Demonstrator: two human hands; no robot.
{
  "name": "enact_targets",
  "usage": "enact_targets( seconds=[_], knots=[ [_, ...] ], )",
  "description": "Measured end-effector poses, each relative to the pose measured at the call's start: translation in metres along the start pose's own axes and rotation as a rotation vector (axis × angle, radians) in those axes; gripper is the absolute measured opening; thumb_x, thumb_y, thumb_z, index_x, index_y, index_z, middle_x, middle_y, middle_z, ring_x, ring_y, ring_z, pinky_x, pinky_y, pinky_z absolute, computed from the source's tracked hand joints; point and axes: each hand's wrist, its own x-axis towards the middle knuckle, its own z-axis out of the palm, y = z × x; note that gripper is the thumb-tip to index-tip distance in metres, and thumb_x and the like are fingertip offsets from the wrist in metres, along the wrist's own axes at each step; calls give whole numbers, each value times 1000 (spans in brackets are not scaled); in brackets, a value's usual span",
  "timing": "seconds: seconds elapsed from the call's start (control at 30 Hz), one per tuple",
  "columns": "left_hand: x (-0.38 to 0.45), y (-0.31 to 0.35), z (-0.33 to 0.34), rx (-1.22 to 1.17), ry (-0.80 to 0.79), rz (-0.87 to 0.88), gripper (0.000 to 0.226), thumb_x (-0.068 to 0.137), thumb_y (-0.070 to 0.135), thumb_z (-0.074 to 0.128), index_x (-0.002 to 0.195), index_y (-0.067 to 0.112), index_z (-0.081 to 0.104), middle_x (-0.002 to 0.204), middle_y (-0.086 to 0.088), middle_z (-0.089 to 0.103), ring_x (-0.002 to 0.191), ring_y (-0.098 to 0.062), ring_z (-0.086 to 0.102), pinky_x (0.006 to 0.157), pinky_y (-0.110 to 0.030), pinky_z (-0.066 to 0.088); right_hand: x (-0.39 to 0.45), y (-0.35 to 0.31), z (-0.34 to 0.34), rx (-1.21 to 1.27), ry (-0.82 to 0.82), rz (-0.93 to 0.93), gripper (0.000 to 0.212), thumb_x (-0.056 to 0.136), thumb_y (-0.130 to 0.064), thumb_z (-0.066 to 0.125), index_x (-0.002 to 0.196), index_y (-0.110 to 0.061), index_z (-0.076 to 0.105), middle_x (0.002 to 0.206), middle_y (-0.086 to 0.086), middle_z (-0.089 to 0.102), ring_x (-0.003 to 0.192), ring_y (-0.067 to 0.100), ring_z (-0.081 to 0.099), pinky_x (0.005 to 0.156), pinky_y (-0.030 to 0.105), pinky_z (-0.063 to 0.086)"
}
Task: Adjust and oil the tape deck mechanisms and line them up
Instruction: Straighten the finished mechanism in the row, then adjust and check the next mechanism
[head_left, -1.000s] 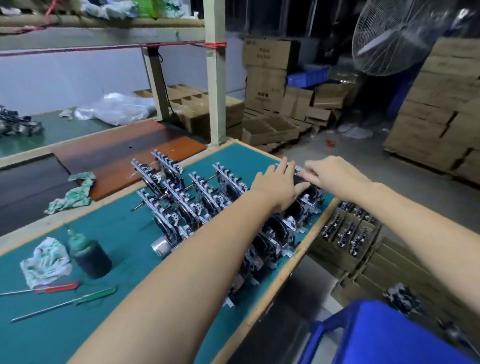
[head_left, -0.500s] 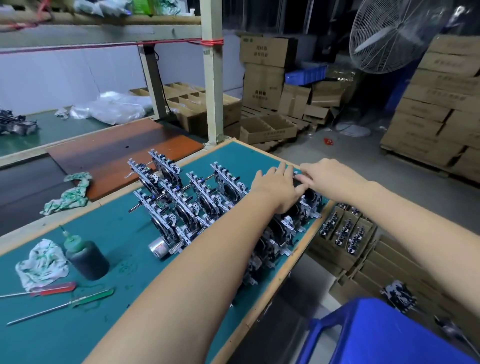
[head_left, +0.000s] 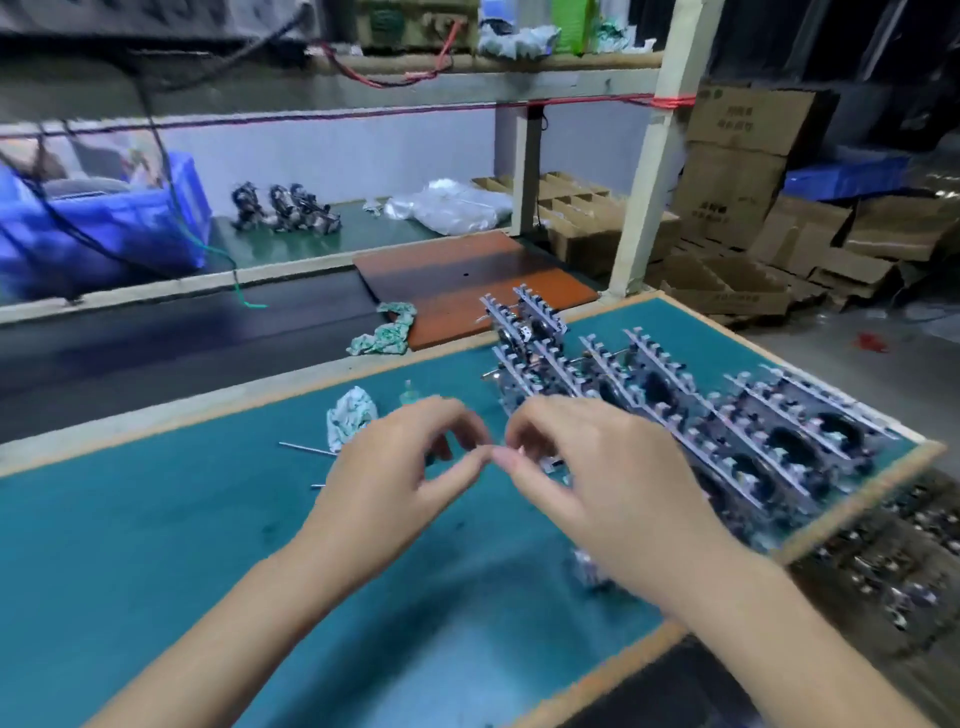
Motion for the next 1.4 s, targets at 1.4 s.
enact_targets(
  seconds=[1.4],
  knots=[
    [-263,-207,-246,1020,277,-1185,24,93,21,55,99,-2,51,97,-26,63,90,-44,61,63,-40,36,187,-399,287,-181,-76,-1196,36,98,-8,21,126,-16,43,129,-1,53,117,20,51,100,30,30]
  ],
)
